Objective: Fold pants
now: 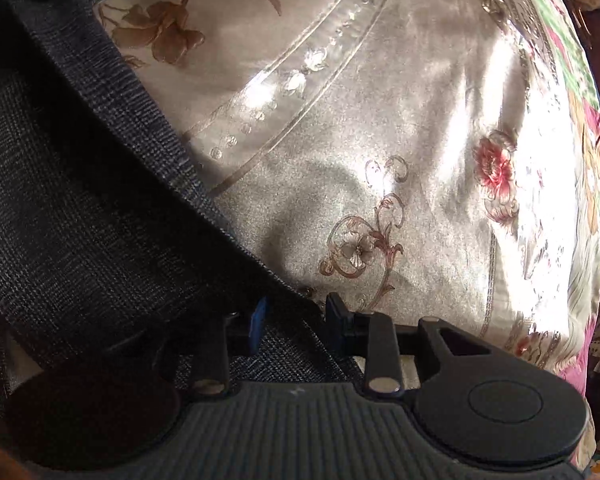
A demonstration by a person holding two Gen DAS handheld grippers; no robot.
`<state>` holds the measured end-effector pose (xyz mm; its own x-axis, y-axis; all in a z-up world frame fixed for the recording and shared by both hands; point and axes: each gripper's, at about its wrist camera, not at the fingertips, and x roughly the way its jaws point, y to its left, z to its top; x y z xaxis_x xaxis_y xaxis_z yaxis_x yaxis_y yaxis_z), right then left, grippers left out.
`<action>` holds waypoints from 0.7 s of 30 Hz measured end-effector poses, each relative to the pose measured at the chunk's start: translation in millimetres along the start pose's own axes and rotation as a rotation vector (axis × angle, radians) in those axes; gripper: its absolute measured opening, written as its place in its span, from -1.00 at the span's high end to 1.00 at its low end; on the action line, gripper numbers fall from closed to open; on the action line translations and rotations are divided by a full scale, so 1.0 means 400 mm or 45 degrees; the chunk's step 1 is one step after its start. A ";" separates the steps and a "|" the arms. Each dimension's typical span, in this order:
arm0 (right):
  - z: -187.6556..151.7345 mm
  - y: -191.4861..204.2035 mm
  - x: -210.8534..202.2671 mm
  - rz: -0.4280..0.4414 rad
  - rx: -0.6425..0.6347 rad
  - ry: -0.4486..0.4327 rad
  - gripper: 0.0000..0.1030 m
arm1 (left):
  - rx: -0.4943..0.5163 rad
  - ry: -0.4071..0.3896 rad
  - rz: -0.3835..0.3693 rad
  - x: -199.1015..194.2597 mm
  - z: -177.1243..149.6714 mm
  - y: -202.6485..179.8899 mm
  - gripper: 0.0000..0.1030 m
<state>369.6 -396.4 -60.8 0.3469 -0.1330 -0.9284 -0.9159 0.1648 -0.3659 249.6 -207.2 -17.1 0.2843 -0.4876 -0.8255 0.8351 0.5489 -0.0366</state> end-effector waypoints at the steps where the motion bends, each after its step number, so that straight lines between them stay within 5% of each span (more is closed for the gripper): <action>1: 0.004 -0.003 -0.002 0.004 -0.003 0.008 0.37 | -0.002 -0.001 -0.005 0.000 -0.001 -0.001 -0.22; 5: 0.003 0.005 0.001 0.010 -0.065 0.013 0.46 | -0.023 -0.003 0.002 -0.002 -0.007 -0.005 -0.23; 8: 0.021 -0.007 0.020 0.037 0.010 0.087 0.82 | -0.035 0.002 0.012 0.002 -0.004 -0.006 -0.23; 12: -0.006 -0.017 -0.046 -0.046 0.211 0.088 0.95 | -0.011 0.004 0.082 -0.002 -0.001 -0.017 0.23; 16: -0.072 0.021 -0.215 -0.185 0.432 0.022 0.95 | -0.063 -0.022 0.093 -0.034 0.016 -0.009 0.49; 21: -0.164 0.131 -0.478 -0.363 0.729 -0.064 0.95 | -0.003 -0.097 0.073 -0.133 0.048 -0.057 0.54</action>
<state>242.2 -426.4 101.8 0.5827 -0.2047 -0.7864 -0.5383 0.6277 -0.5623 224.2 -206.8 38.4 0.3665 -0.5057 -0.7810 0.8153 0.5789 0.0078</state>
